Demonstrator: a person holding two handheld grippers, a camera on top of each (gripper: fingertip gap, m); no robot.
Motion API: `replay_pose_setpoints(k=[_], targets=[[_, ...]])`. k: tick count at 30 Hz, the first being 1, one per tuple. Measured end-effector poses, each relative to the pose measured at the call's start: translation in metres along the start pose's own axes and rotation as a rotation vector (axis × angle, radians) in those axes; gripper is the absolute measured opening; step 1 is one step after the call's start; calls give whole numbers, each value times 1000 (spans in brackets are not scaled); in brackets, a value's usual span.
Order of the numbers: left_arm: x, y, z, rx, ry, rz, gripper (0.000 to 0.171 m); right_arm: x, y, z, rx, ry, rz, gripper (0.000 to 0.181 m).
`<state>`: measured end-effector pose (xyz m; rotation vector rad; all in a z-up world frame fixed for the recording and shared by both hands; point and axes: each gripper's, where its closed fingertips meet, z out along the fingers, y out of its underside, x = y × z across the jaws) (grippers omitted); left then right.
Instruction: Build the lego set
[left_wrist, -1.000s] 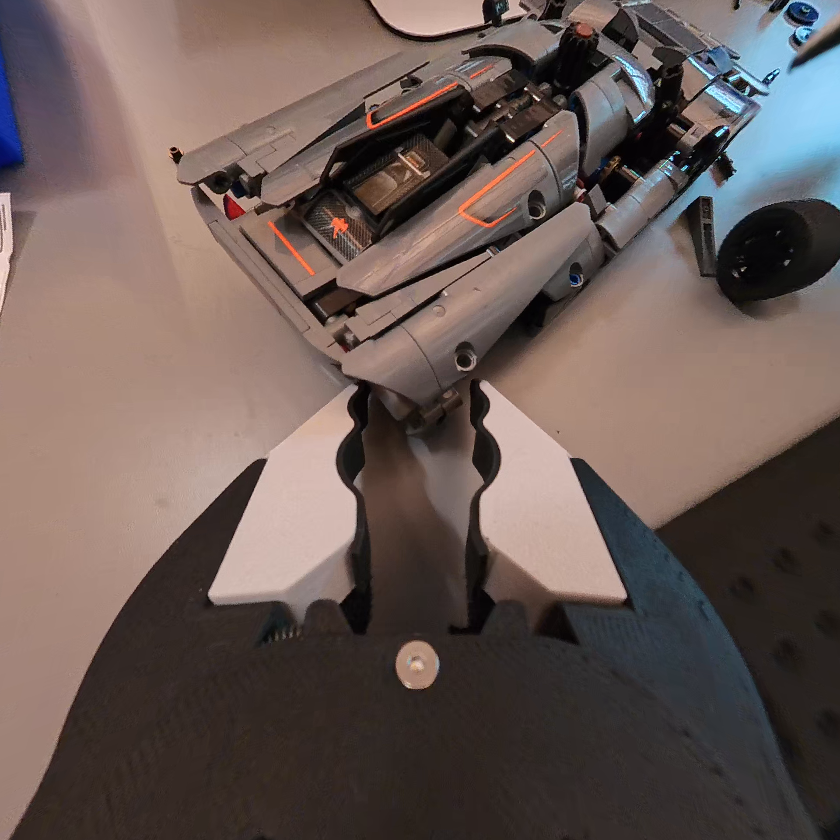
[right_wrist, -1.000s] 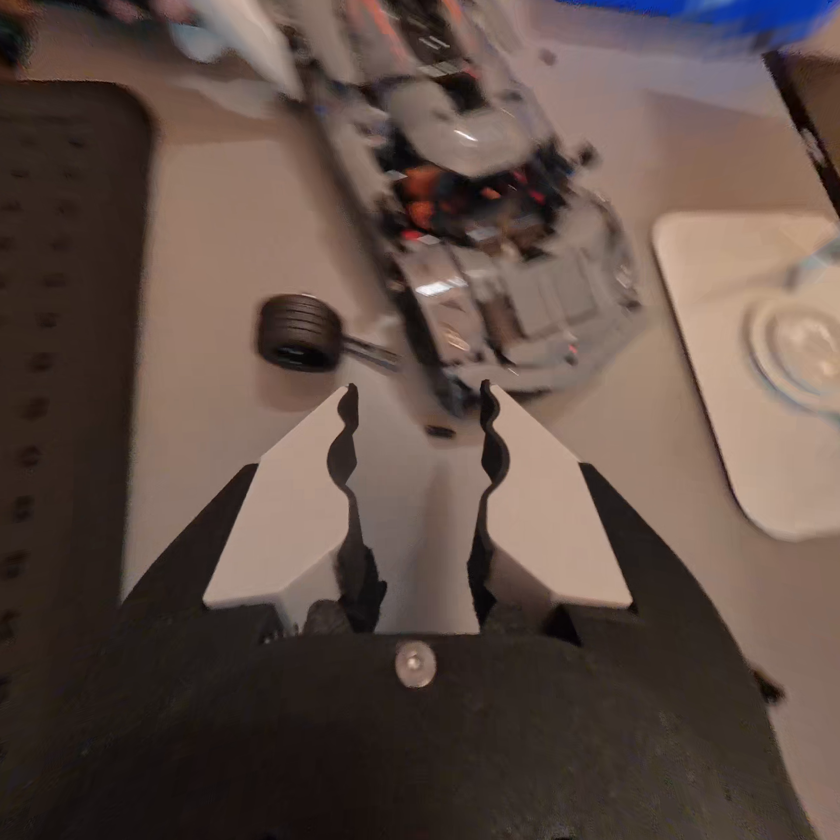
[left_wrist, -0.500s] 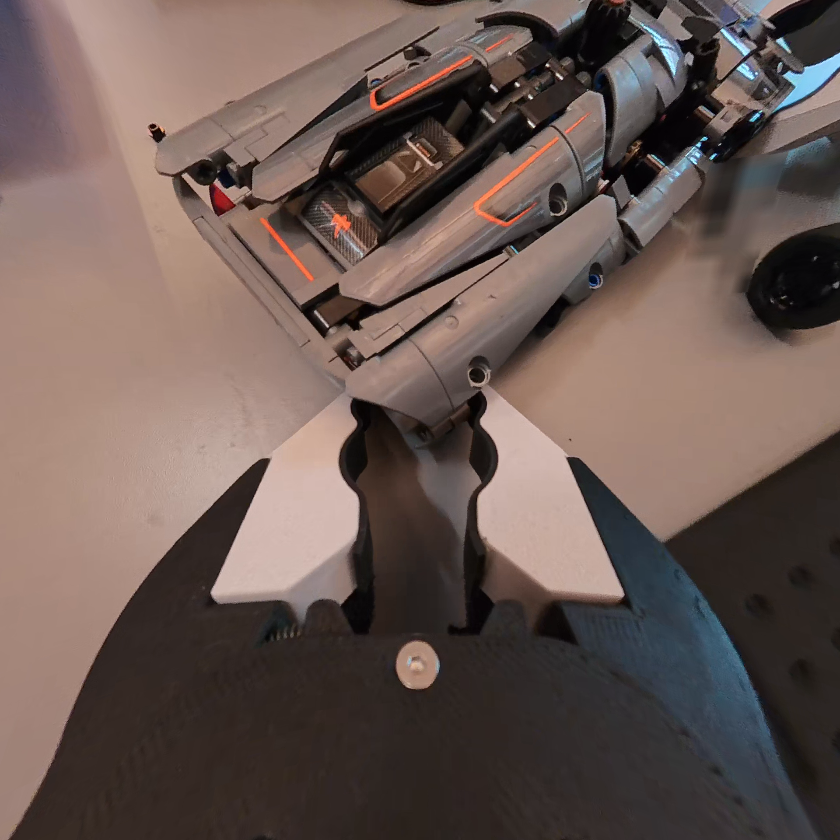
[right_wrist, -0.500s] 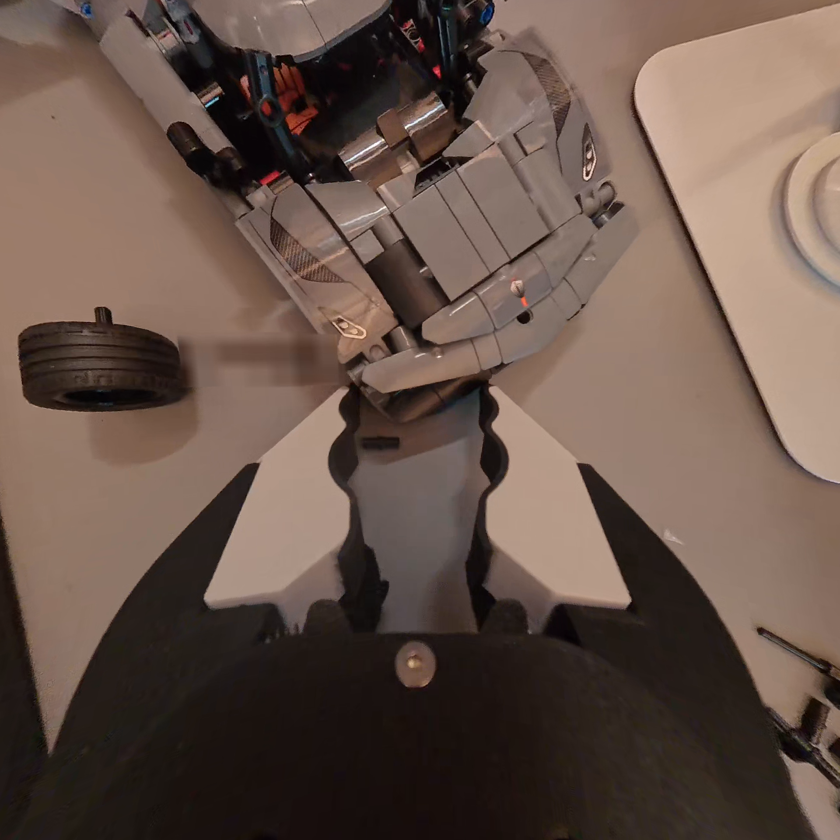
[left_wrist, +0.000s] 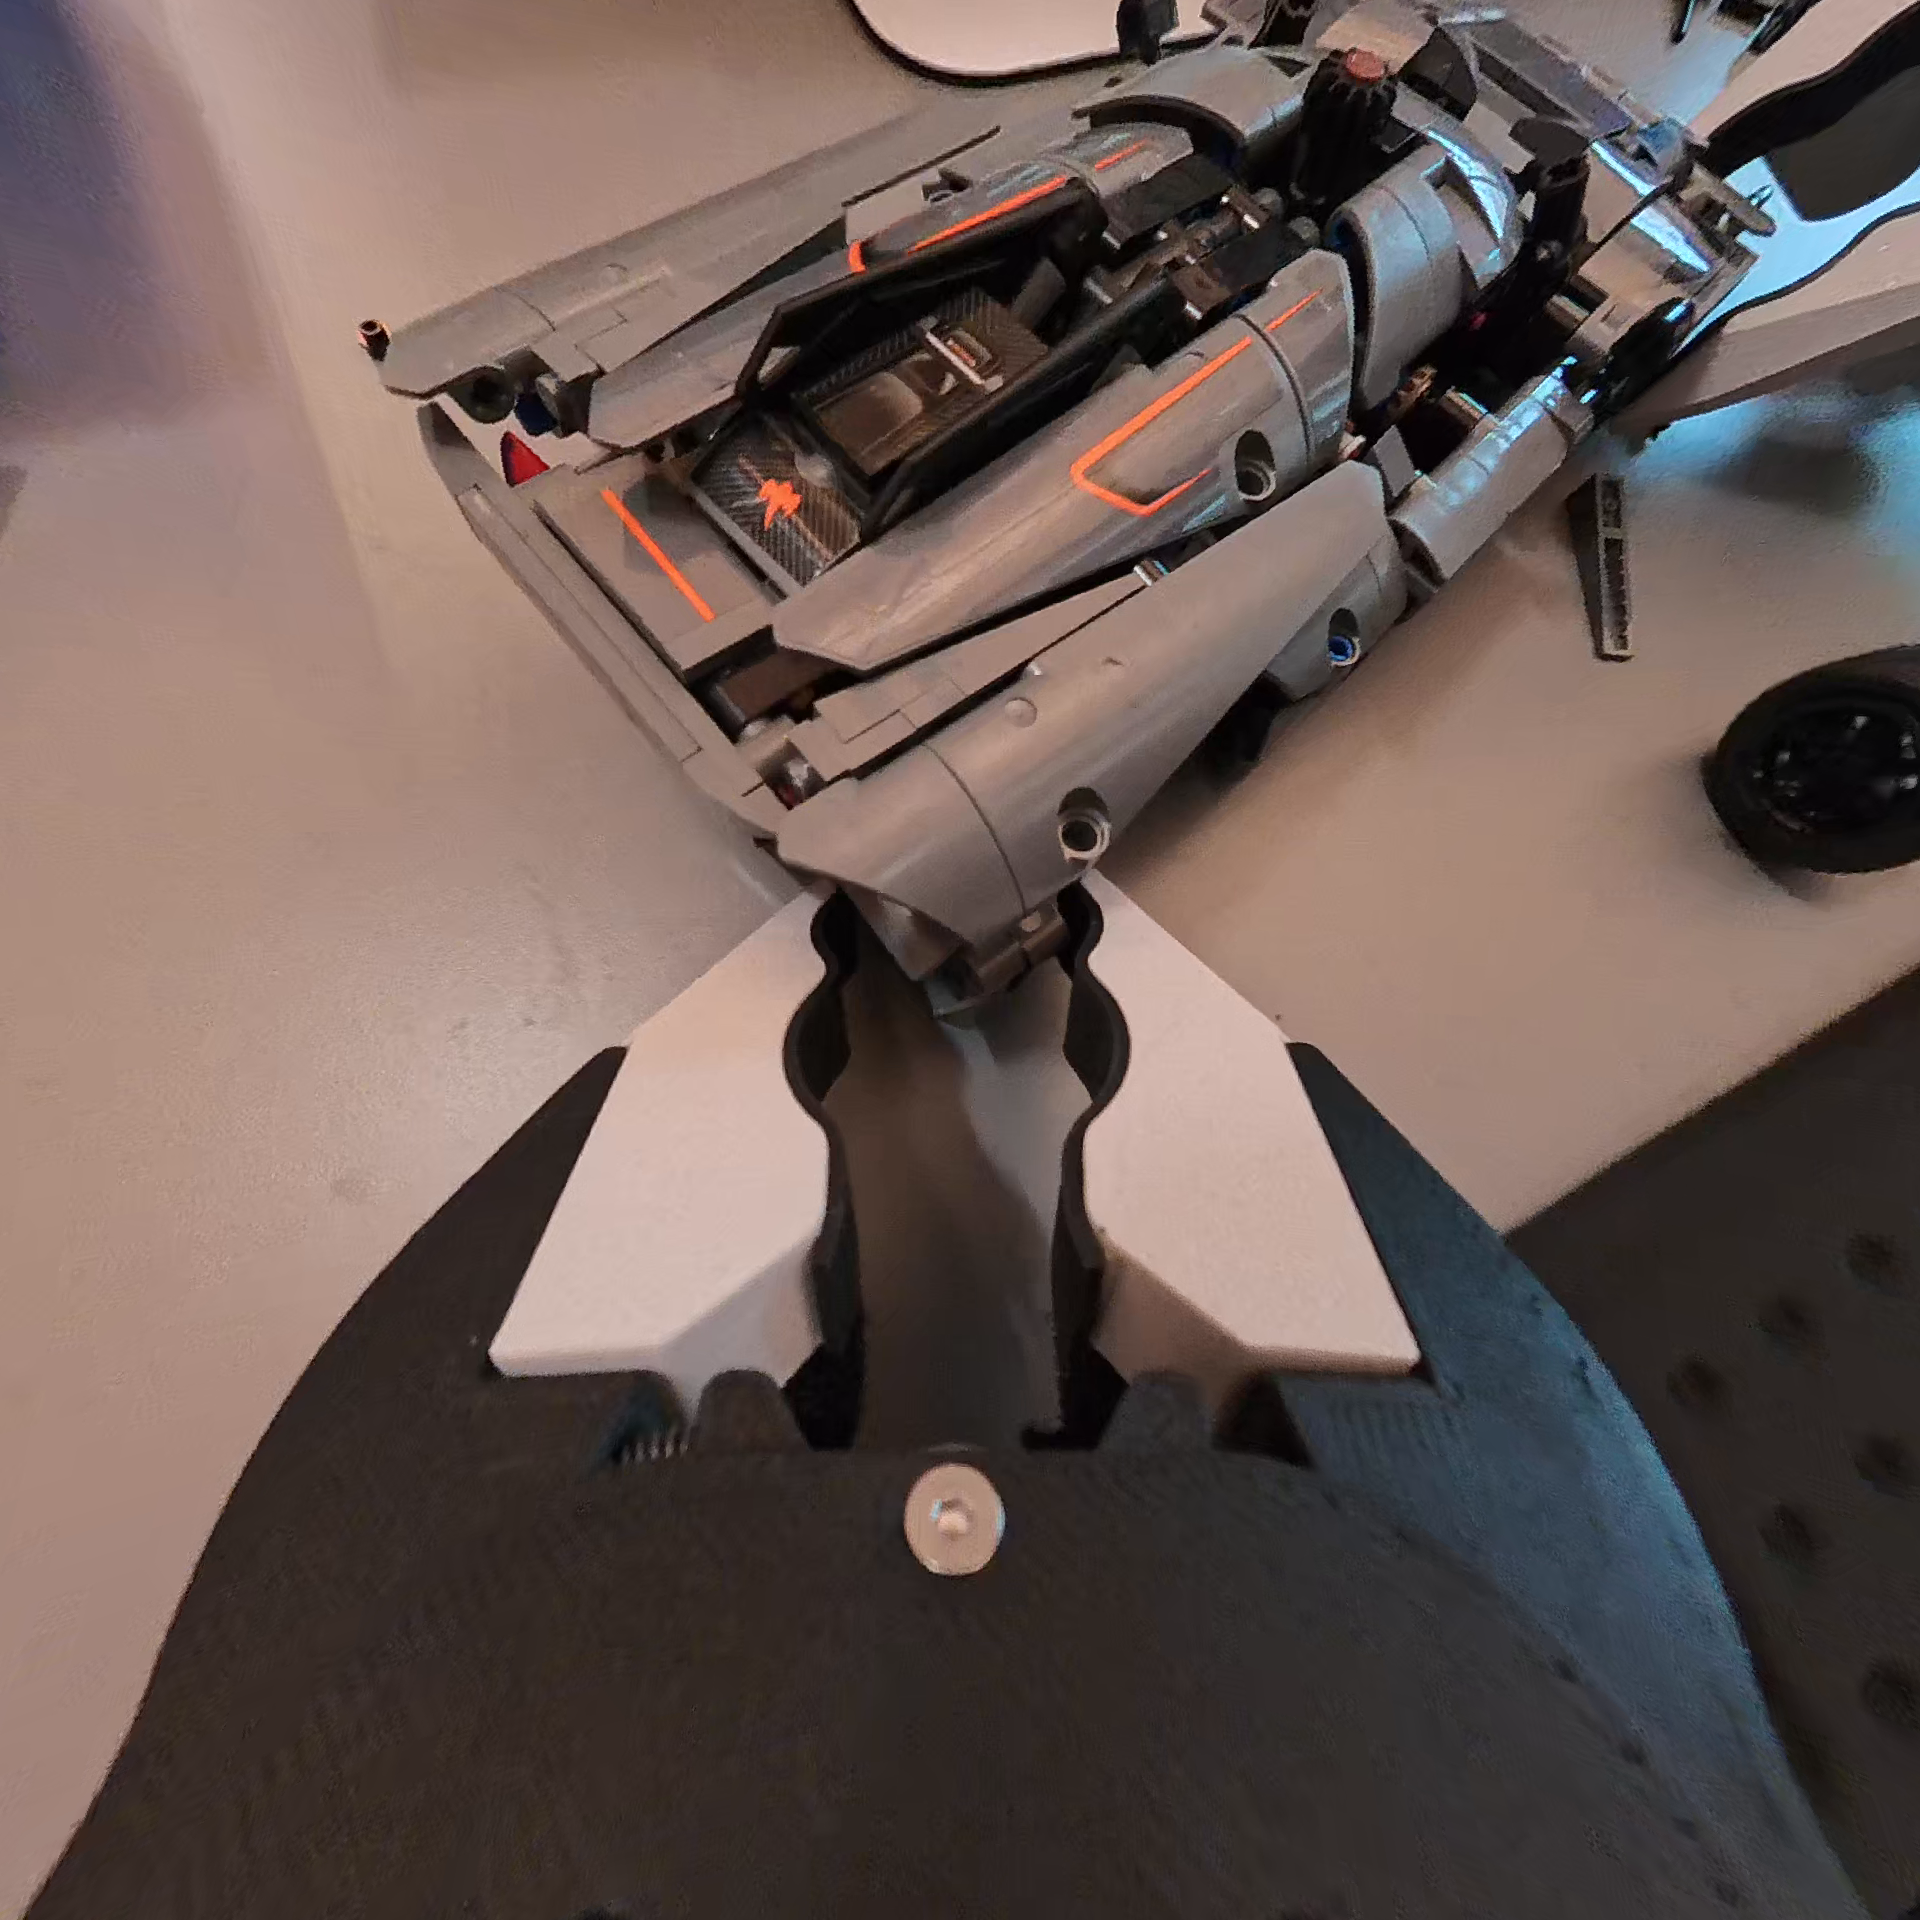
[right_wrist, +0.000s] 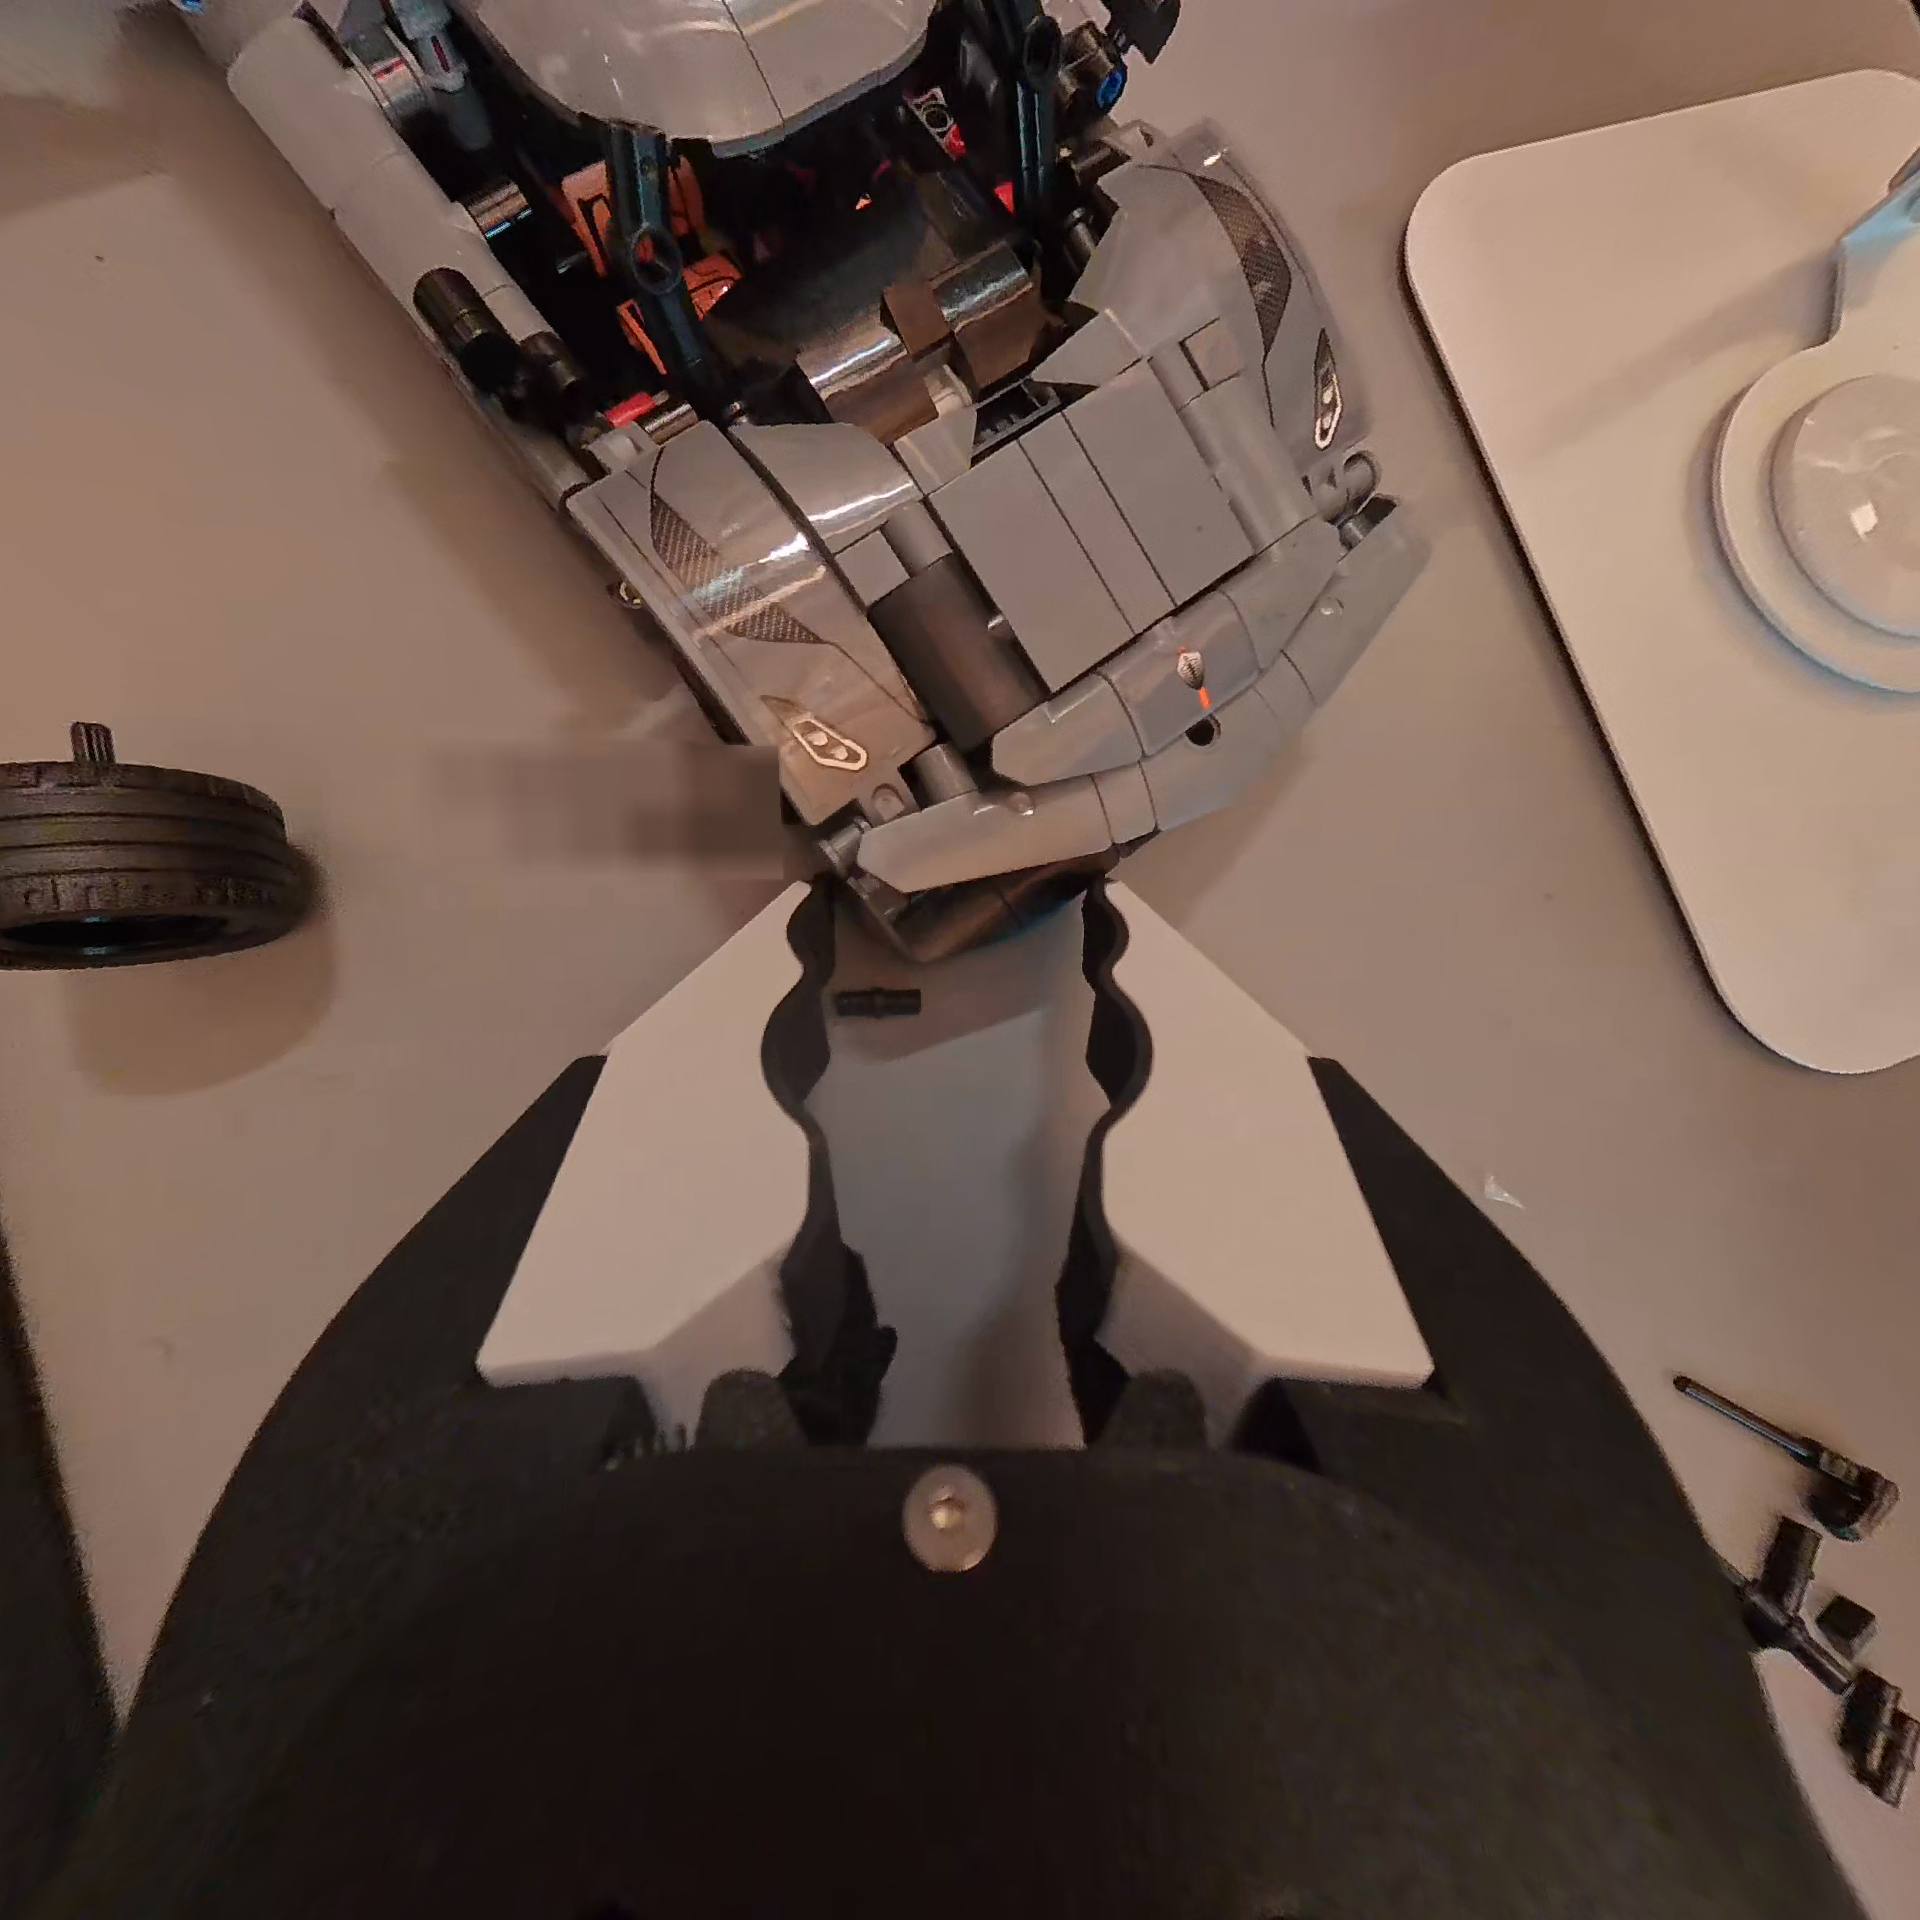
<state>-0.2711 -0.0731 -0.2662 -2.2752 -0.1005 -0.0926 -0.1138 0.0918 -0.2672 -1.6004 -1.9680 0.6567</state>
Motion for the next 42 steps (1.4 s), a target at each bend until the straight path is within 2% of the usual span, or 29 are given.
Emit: replay_pose_setpoints(k=[3, 4, 5, 10, 18, 25, 32, 42], targets=[[1, -2, -2, 14, 2, -6, 36, -1, -6, -6, 29, -3, 3, 43], [2, -4, -3, 24, 11, -14, 35, -5, -10, -8, 56, -29, 2, 34], [5, -6, -5, 36, 29, -22, 33, -8, -15, -11, 82, -51, 10, 18], [5, -2, -3, -21, 9, -5, 30, -3, -7, -6, 41, -74, 23, 23], [3, 1, -4, -15, -6, 13, 30, -6, -13, -4, 79, -77, 17, 19], [0, -9, -10, 17, -17, 13, 27, -5, -23, -11, 105, -89, 24, 18], [-10, -39, -18, 67, -21, 2, 23, 14, -56, -26, 193, -101, 50, 17], [-40, -82, -13, 77, -46, 11, 20, 52, -96, -27, 224, -147, 106, 18]])
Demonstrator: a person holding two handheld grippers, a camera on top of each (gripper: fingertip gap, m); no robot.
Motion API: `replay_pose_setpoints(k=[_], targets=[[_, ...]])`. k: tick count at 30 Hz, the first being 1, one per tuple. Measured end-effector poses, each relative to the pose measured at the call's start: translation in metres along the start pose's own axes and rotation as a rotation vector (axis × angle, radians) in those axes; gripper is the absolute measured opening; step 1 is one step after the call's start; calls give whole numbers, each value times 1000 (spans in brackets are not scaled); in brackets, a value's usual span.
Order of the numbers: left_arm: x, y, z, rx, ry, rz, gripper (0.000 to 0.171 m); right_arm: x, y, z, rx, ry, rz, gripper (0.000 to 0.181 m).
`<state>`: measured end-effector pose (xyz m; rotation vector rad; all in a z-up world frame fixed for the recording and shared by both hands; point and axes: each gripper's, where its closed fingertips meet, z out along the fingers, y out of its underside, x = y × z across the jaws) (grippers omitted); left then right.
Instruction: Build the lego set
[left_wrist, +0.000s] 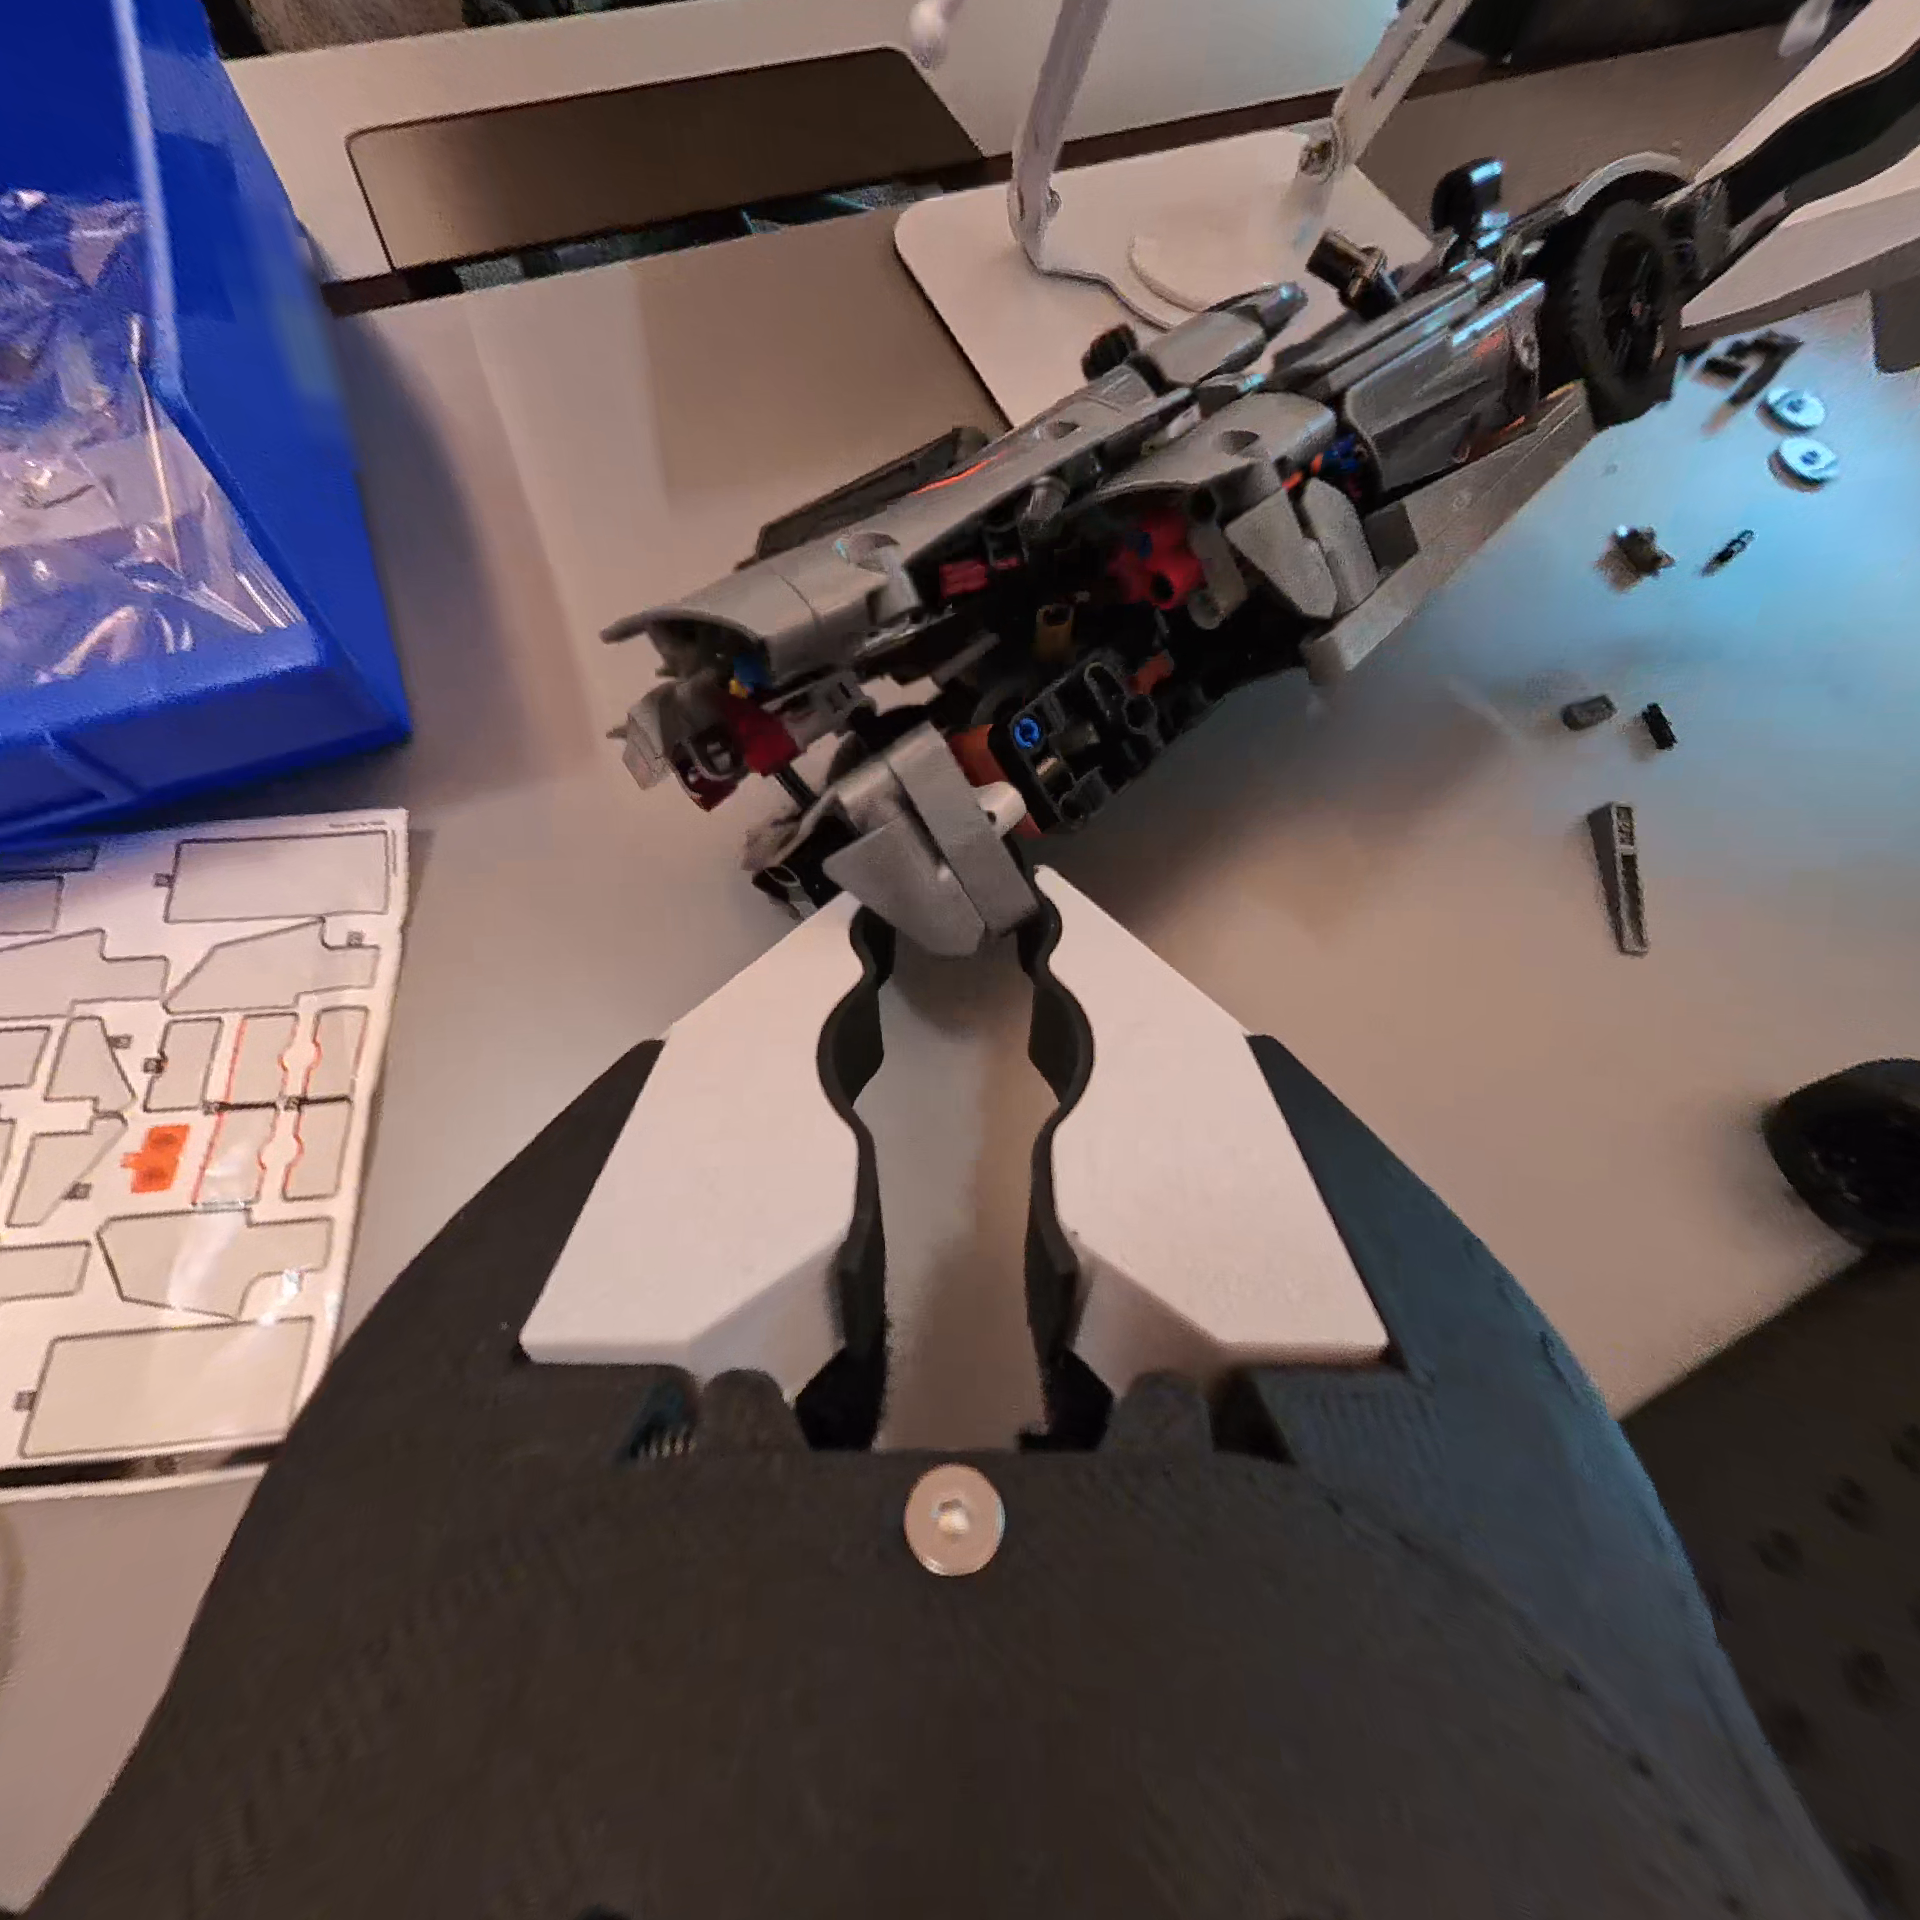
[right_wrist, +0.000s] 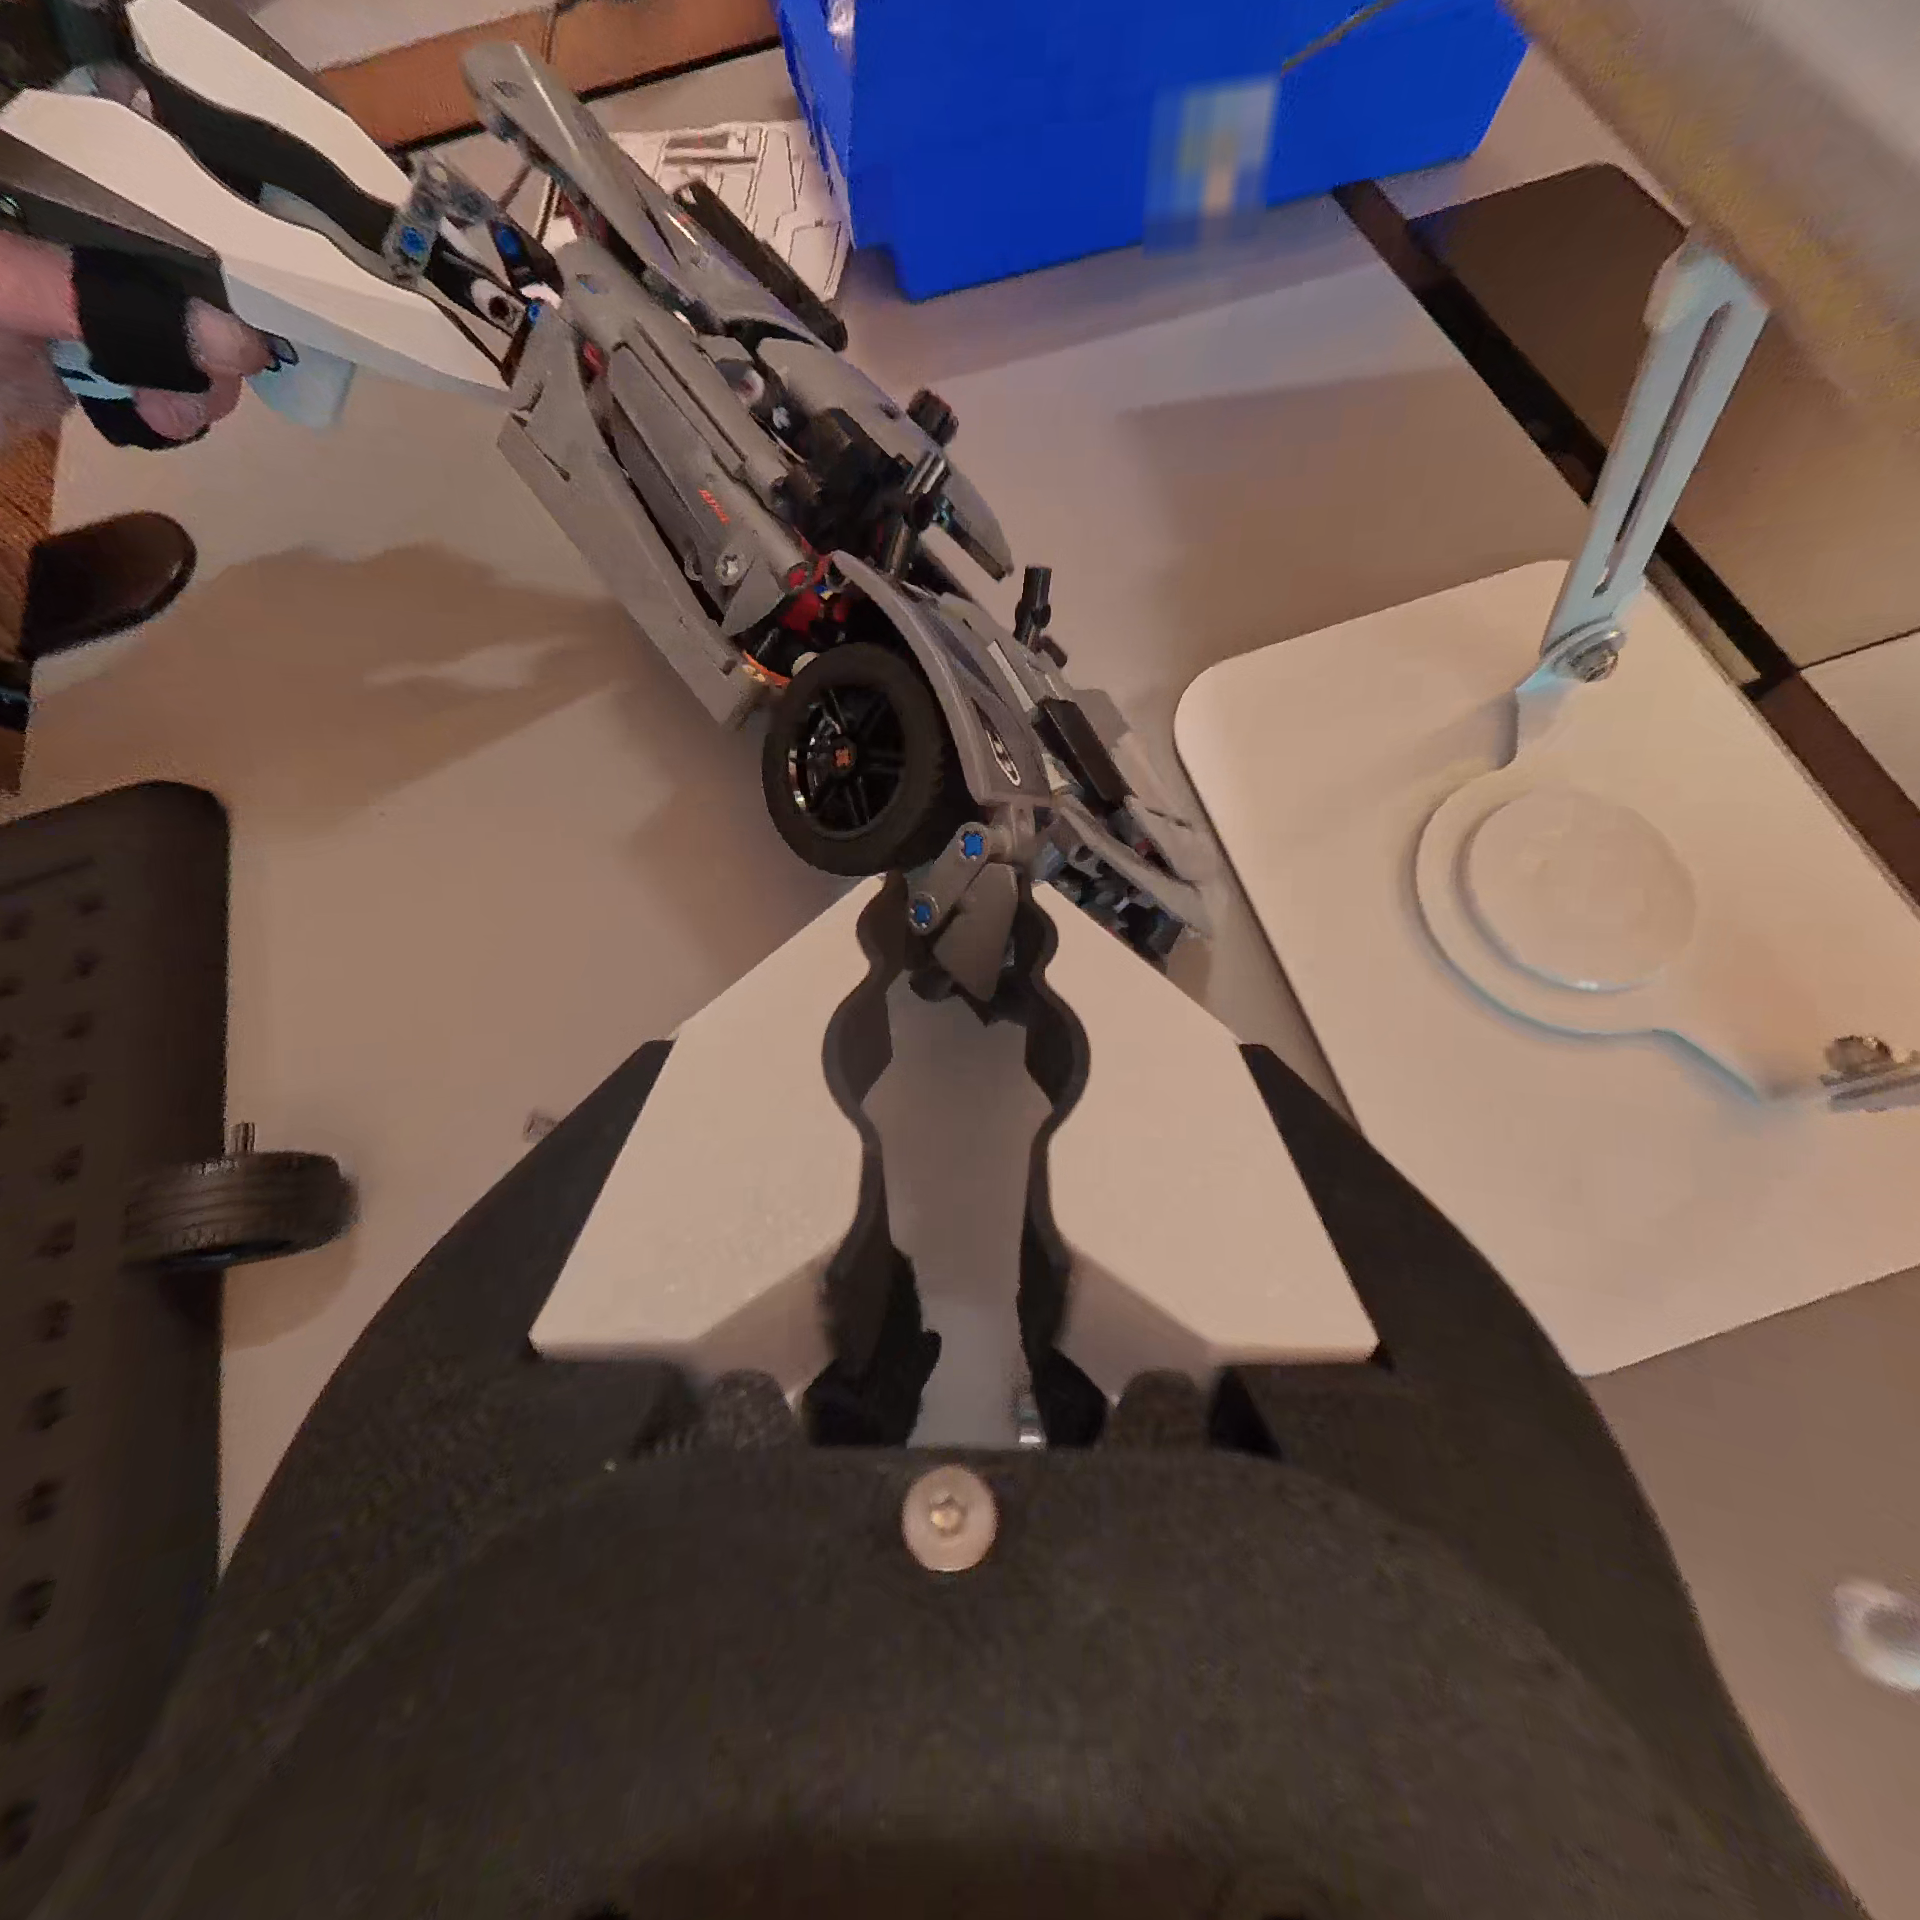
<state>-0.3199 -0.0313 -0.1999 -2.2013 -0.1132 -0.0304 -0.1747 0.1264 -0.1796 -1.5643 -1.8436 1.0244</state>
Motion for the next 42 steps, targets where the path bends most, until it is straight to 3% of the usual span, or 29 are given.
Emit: replay_pose_setpoints(k=[8, 13, 22, 25, 28, 34, 42], targets=[[-20, -17, 16, 40, 38, -21, 15, 24, -24, 10, 44, -88, 61, 20], [-29, -21, 10, 87, -5, -4, 16, 32, -29, 13, 61, -133, 83, 21], [-20, -16, 11, 106, -26, 82, 23, 41, -33, 13, 83, -88, 110, 25], [-21, -13, 11, 112, -47, 99, 27, 49, -30, 6, 63, -11, 95, 42], [-26, -16, 10, 142, -67, 93, 36, 49, -30, -8, 63, 39, 91, 46], [-36, -34, 7, 240, -183, 215, 56, 1, -26, -33, 57, 34, -9, 49], [-25, -45, 11, 262, -217, 373, 48, -60, 0, -32, 60, -50, -48, 48]])
